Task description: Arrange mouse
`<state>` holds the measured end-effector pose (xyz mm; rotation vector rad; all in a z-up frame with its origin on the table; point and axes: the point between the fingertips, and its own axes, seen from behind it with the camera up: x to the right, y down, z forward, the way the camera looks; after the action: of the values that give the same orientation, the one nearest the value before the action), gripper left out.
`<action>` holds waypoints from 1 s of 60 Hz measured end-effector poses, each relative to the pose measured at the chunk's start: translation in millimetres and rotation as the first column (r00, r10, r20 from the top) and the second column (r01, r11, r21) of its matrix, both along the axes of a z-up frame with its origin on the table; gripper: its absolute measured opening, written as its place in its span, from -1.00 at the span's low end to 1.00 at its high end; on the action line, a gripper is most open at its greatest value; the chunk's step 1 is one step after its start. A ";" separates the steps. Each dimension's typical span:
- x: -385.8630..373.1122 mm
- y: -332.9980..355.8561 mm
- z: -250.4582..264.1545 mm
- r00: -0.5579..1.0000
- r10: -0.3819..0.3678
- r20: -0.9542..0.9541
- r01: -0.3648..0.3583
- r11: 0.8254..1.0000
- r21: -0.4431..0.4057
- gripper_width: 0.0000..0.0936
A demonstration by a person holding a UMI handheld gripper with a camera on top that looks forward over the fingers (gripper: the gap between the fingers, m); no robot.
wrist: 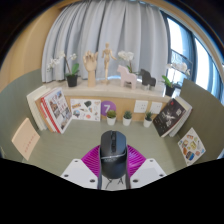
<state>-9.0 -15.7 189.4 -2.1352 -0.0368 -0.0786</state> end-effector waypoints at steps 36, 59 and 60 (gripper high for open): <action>50.1 -35.4 -202.8 0.996 -0.013 -0.084 -0.016 0.943 -0.333 -0.20; 55.0 -41.5 -175.3 0.999 0.004 -0.033 -0.015 0.939 -0.344 0.82; 54.3 -41.7 -168.7 0.999 0.004 -0.034 -0.015 0.943 -0.333 0.82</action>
<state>45.3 -57.3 20.7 -2.4753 -0.0436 -0.0332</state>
